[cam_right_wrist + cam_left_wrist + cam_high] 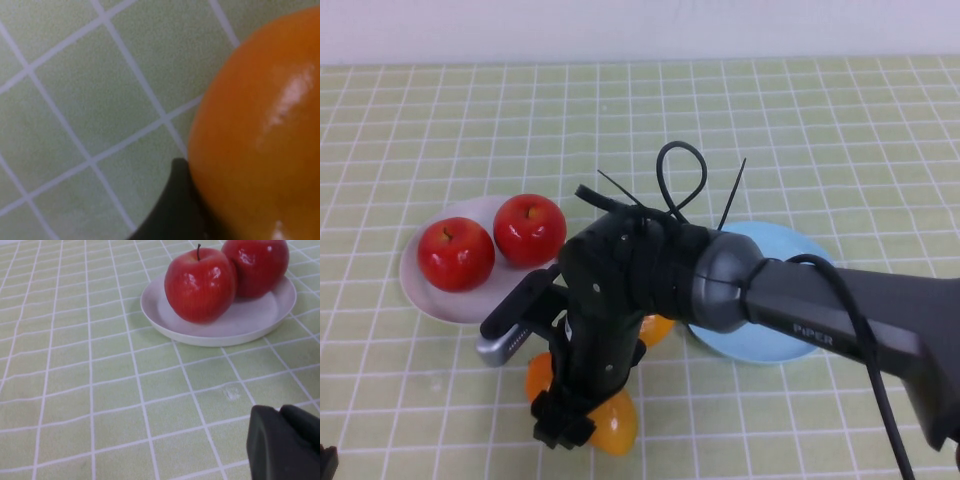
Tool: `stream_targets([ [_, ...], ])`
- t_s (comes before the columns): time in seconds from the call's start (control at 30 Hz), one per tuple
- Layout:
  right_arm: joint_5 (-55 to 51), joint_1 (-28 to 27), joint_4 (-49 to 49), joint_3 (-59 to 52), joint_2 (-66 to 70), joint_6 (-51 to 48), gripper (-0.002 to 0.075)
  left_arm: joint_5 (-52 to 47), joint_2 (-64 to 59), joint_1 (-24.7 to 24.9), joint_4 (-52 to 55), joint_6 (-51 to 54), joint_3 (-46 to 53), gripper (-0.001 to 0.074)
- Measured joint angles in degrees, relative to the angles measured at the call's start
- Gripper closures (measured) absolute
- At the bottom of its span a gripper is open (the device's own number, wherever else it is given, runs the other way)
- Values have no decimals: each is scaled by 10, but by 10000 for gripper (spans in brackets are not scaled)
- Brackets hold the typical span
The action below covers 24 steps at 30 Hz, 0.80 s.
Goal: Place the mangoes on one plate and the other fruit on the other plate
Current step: Put another type of fruit in the right plate
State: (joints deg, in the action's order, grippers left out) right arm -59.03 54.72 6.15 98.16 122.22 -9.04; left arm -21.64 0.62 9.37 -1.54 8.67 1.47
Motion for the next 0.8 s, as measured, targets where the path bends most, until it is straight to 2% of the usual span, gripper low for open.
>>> stream_targets([
  [0.23, -56, 0, -4, 56, -3, 8, 178, 0, 0, 0, 0, 0, 0, 731],
  [0.4, -64, -18, -43, 83, -51, 90, 178, 0, 0, 0, 0, 0, 0, 731],
  [0.6, -76, -100, -176, 85, -93, 233, 178, 0, 0, 0, 0, 0, 0, 731],
  [0.8, -73, -178, -157, 47, -93, 265, 178, 0, 0, 0, 0, 0, 0, 731],
])
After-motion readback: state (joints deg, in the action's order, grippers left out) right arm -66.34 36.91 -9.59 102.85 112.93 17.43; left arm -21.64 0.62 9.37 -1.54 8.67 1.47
